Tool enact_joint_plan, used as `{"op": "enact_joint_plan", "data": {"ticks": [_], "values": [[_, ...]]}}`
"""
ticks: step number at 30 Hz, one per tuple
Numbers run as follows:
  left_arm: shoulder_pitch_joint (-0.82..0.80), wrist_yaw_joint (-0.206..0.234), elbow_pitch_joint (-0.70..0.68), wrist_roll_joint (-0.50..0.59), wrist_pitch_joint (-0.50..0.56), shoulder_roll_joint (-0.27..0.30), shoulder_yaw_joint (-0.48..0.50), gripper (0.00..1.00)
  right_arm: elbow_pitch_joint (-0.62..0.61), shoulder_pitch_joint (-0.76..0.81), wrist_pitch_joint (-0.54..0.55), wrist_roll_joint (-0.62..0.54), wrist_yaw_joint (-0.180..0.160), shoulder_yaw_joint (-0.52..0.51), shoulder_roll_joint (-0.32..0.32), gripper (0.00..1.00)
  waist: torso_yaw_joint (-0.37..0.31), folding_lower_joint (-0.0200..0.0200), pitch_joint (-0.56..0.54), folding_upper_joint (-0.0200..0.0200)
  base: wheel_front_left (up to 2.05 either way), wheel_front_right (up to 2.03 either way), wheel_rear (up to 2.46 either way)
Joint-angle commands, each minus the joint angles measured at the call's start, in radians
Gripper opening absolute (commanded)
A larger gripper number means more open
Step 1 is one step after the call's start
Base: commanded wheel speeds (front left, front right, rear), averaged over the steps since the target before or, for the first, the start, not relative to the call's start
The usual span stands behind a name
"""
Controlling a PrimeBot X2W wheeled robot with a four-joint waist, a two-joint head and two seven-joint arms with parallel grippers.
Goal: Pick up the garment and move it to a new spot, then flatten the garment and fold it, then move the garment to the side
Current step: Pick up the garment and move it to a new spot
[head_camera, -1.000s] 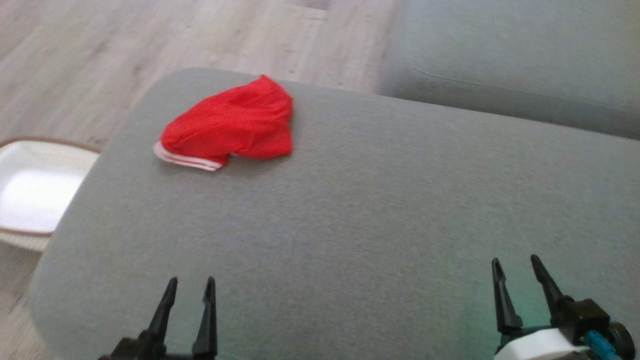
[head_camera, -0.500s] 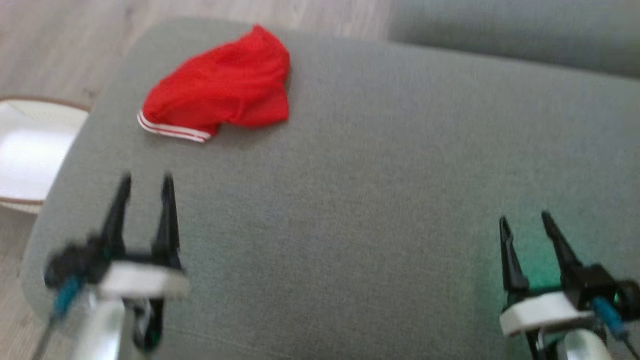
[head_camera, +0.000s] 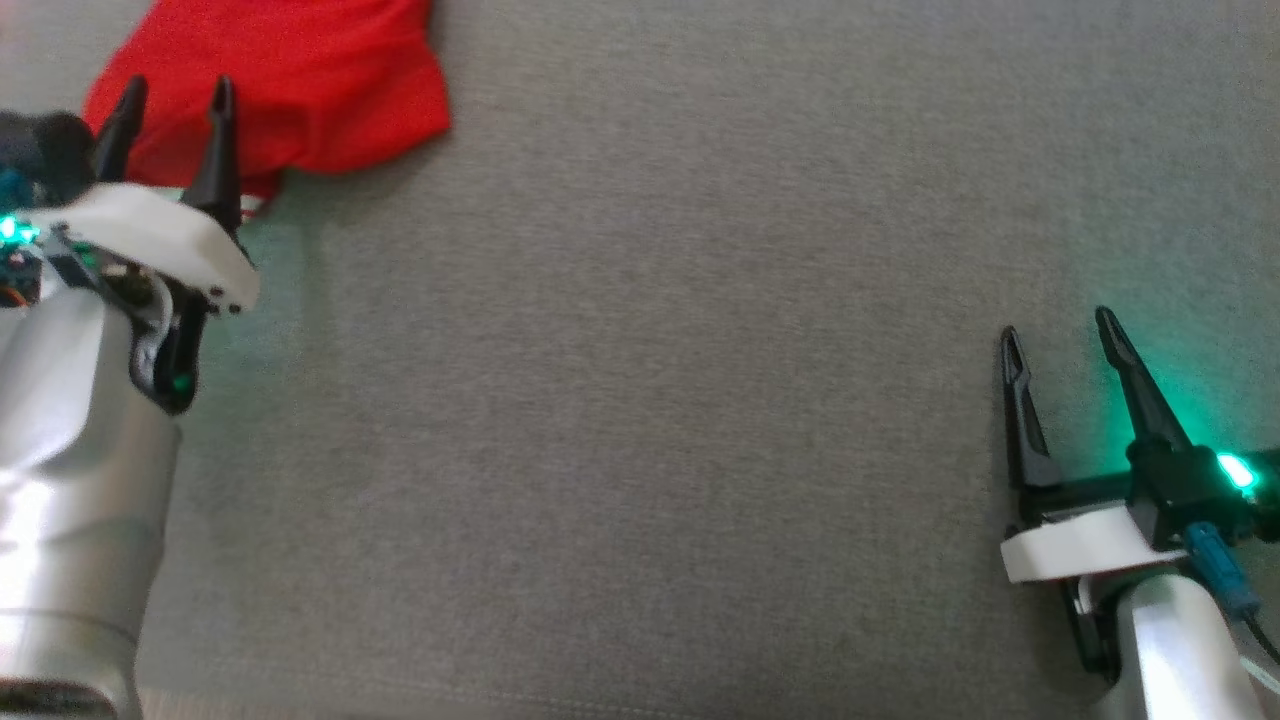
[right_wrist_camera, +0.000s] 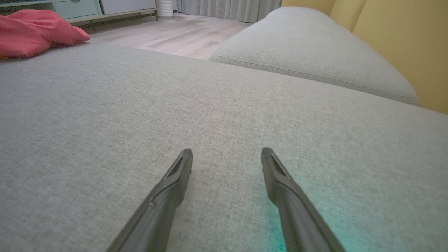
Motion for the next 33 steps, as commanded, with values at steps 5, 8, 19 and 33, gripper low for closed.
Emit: {"op": "enact_joint_plan", "data": {"ticks": [5,8,19,33], "values": [[-0.137,0.002,0.179,-0.025,0.089,0.060,-0.049,1.00,-0.065,-0.024,0.019,-0.014,0.007,0.050,-0.006,1.00,-0.063,-0.0003,0.052,0.0000,0.00,0.00,0.00],[-0.161,0.002,0.271,-0.006,0.099,0.068,-0.136,1.00,-0.073,-0.025,0.031,-0.016,0.007,0.064,-0.006,1.00,-0.089,-0.0003,0.042,0.0000,0.00,0.00,0.00],[-0.175,0.002,0.298,-0.150,-0.012,0.056,-0.207,0.00,-0.061,0.013,0.036,0.013,0.007,0.059,-0.006,1.00,-0.109,-0.0003,-0.055,0.0000,0.00,0.00,0.00],[-0.063,0.002,-0.338,-0.467,0.043,0.098,-0.347,0.00,0.027,0.030,-0.005,0.136,0.007,0.067,-0.006,1.00,-0.168,-0.0003,-0.248,0.0000,0.00,0.00,0.00]]}}
